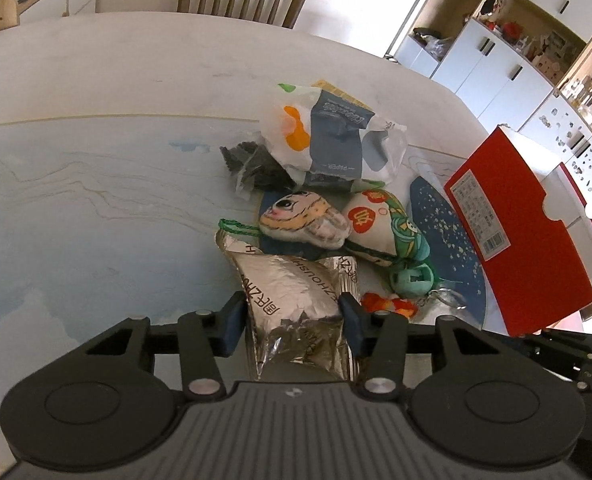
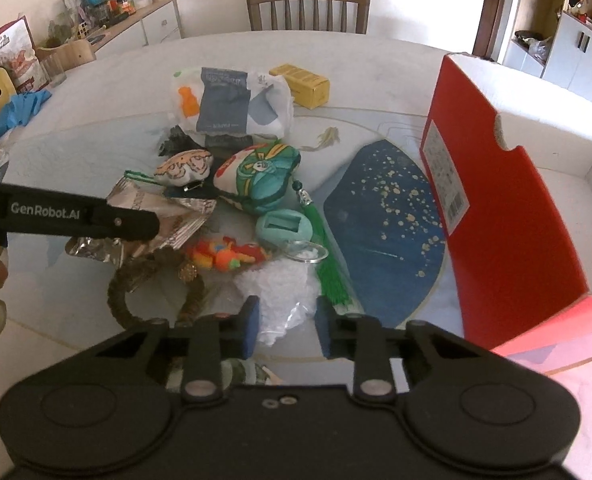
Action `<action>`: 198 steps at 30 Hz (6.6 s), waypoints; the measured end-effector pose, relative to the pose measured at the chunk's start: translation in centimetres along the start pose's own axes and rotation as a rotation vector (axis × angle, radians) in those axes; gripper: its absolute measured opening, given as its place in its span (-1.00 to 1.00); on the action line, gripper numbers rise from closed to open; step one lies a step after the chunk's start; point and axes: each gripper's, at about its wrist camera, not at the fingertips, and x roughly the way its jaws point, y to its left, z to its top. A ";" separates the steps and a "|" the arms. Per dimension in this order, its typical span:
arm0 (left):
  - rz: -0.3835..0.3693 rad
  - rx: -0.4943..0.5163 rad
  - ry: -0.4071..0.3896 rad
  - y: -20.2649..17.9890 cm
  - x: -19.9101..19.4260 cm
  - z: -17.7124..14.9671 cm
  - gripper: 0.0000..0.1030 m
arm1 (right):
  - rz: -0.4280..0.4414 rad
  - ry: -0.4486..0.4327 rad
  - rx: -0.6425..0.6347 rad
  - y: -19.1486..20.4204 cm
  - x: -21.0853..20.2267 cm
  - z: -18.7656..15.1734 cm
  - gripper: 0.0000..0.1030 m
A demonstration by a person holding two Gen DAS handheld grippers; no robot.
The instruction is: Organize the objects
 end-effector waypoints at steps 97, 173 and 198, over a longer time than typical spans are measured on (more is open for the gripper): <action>-0.057 -0.227 0.404 -16.4 -3.4 -7.7 -0.06 | 0.229 -0.273 -0.016 -24.8 -11.3 3.5 -0.50; 0.027 -0.045 0.252 -4.8 -8.6 -10.8 -0.19 | 0.228 -0.050 -0.228 -5.4 -2.2 1.1 -0.47; -0.186 0.243 0.043 -19.5 -8.1 0.9 -0.17 | 0.194 -0.297 -0.052 -15.8 -13.6 3.4 -0.65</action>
